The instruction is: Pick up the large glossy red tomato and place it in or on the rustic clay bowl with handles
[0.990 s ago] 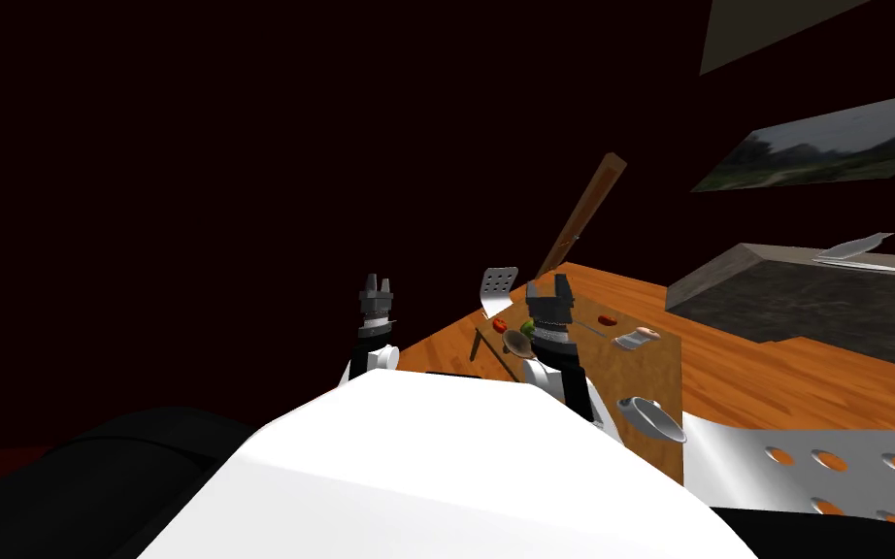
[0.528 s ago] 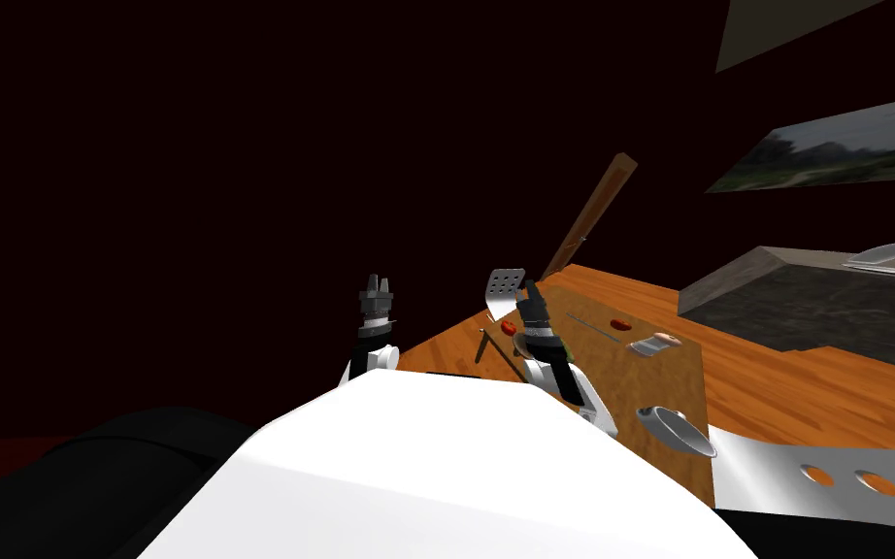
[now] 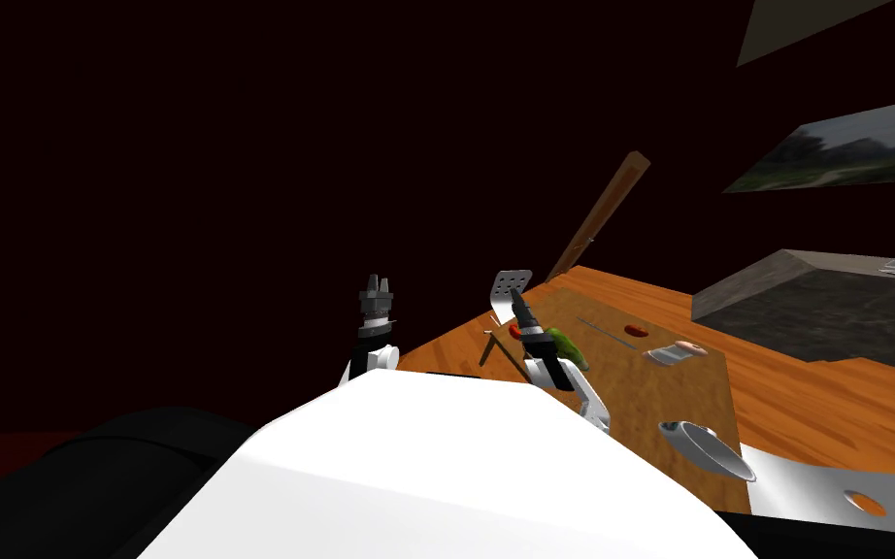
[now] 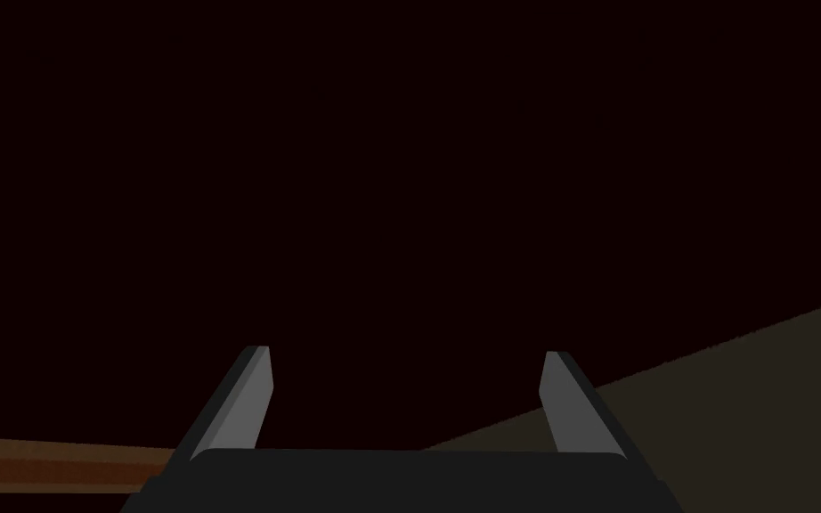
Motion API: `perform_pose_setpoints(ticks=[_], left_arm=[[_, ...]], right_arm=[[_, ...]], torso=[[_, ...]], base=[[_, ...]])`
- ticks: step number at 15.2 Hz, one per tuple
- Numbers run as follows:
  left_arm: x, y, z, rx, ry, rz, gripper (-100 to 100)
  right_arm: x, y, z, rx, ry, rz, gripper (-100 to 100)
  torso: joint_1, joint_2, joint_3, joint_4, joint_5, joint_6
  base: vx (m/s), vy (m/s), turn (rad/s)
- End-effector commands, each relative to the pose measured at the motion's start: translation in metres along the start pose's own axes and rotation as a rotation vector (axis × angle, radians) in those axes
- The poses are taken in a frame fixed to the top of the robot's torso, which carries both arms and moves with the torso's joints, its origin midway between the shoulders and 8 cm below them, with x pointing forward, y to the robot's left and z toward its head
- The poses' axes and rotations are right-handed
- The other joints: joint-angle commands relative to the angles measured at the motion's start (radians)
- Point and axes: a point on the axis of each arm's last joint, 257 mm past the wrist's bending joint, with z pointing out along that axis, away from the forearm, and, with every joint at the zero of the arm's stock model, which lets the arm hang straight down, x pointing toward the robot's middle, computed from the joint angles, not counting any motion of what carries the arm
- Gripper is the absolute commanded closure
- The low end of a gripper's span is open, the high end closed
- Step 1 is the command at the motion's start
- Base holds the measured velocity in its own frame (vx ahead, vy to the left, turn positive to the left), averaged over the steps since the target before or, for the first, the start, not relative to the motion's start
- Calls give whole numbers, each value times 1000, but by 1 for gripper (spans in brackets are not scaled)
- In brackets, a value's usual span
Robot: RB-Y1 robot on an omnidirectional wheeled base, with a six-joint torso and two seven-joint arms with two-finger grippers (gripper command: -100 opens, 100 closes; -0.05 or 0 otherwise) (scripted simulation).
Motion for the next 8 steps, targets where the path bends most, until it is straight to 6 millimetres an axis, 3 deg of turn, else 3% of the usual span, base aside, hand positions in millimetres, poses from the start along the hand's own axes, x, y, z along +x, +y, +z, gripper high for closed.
perform_pose_setpoints(ticks=[1, 2, 8], left_arm=[[0, 0, 0, 0, 0, 0, 0], [0, 0, 0, 0, 0, 0, 0], [0, 0, 0, 0, 0, 0, 0]], right_arm=[[5, -24, -3, 48, 26, -52, -100], [5, -25, -3, 50, 27, -52, -100], [19, -107, -14, 227, 136, -274, -100]], torso=[[0, 0, 0, 0, 0, 0], [0, 0, 0, 0, 0, 0], [1, -1, -1, 0, 0, 0]], base=[[29, 61, 36], [23, 42, 11], [40, 72, 39]])
